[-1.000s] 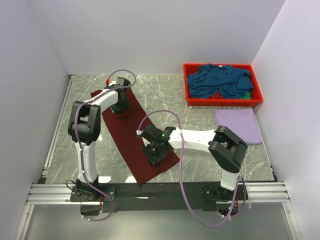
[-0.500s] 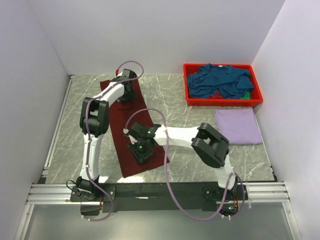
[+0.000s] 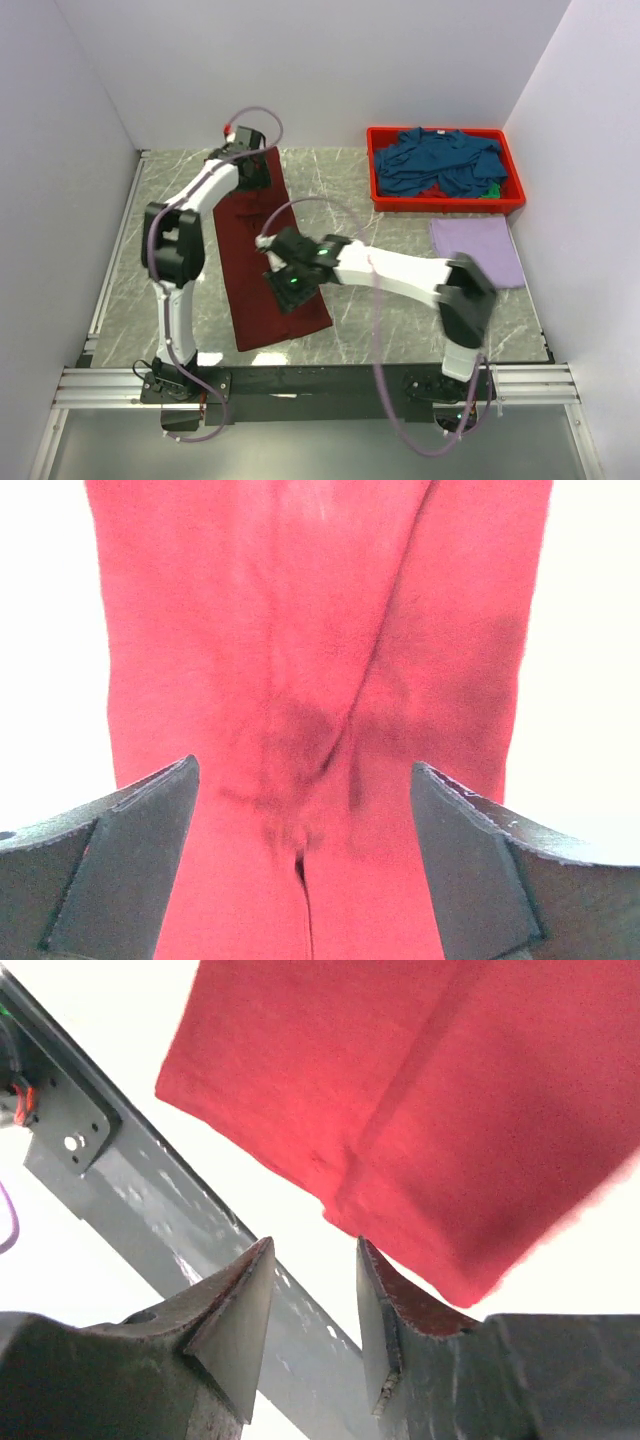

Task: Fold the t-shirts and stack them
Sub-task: Fold the tshirt

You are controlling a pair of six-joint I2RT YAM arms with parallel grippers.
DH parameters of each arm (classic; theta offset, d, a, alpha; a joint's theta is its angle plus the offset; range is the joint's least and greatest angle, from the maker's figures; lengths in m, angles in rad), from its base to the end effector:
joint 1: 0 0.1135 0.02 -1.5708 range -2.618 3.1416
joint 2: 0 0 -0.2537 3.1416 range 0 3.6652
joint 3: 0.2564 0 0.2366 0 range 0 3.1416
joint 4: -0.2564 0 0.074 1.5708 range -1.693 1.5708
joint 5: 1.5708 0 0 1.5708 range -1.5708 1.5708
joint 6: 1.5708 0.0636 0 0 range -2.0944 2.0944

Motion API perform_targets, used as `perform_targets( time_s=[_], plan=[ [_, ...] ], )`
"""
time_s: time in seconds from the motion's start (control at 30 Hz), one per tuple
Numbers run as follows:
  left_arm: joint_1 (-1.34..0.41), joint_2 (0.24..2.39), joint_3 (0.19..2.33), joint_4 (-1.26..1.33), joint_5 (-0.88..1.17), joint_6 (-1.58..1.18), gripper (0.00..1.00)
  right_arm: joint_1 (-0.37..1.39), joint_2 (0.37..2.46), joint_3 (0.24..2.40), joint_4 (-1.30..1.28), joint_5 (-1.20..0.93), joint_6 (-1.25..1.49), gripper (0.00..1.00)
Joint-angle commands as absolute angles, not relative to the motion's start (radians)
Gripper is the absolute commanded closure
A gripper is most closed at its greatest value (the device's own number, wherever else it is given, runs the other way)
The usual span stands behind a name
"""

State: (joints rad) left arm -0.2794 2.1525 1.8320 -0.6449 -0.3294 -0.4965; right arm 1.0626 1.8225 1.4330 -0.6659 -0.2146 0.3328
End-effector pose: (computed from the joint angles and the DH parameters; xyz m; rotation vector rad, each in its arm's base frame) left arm 0.4592 -0.1104 0.2000 -0.3936 2.4328 0.0879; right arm 0.1754 0.3428 0.2094 -1.0723 2.5846 0.7045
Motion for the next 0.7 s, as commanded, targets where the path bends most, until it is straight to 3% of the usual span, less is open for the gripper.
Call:
perform_targets(
  time_s=[0.0, 0.3, 0.43, 0.67],
  plan=[
    [-0.282, 1.924, 1.818, -0.667, -0.382, -0.538, 0.07, 0.994, 1.646, 1.297, -0.661, -0.137, 0.383, 0.54],
    [-0.347, 1.483, 1.363, -0.753, -0.388, -0.728, 0.11, 0.882, 1.532, 1.033, -0.601, -0.133, 0.472, 0.54],
    [-0.422, 1.320, 1.084, -0.866, -0.361, -0.871, 0.13, 0.882, 1.551, 1.005, -0.581, -0.161, 0.486, 0.54],
    [-0.600, 1.141, 0.819, -0.968, -0.262, -1.094, 0.16, 0.882, 1.621, 0.999, -0.545, -0.195, 0.494, 0.54]
  ],
)
